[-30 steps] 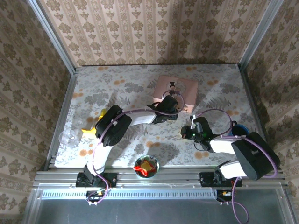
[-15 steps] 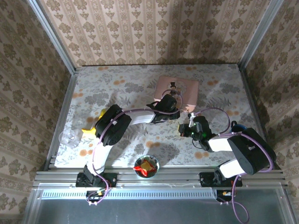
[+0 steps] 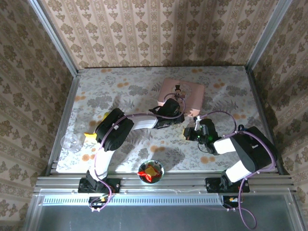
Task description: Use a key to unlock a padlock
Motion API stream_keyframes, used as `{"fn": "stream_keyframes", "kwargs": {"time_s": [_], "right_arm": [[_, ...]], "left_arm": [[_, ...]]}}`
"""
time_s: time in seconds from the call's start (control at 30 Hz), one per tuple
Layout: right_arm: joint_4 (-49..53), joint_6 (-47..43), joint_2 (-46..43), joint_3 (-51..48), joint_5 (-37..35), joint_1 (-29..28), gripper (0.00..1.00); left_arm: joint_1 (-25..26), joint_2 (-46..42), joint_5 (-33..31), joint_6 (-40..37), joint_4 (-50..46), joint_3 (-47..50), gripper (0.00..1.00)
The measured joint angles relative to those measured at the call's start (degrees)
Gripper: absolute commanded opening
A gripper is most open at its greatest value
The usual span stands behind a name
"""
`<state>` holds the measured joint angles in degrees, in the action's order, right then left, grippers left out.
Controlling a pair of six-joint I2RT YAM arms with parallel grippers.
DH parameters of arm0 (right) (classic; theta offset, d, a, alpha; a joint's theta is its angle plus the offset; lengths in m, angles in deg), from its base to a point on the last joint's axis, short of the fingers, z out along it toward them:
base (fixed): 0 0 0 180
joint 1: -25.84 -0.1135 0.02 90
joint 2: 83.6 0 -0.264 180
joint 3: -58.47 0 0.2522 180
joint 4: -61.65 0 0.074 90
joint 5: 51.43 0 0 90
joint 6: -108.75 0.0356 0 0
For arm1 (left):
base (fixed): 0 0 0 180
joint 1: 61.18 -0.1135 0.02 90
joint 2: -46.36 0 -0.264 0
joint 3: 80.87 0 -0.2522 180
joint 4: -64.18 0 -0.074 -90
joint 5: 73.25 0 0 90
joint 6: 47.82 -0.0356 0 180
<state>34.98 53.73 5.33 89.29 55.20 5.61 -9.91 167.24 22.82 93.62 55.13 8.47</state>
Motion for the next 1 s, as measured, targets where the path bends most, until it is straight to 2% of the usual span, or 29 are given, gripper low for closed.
{"fn": "stream_keyframes", "kwargs": {"time_s": [0.37,1.0], "right_arm": [[-4.70,2.71,4.31,1.68,0.85,0.24,0.00],[-7.21,4.74,5.70,1.88,0.31,0.76,0.00]], "left_arm": [[0.07,-0.22,0.04,1.51,0.98,0.11,0.00],[0.46,-0.22,0.15,2.36,1.33,0.09,0.00]]}}
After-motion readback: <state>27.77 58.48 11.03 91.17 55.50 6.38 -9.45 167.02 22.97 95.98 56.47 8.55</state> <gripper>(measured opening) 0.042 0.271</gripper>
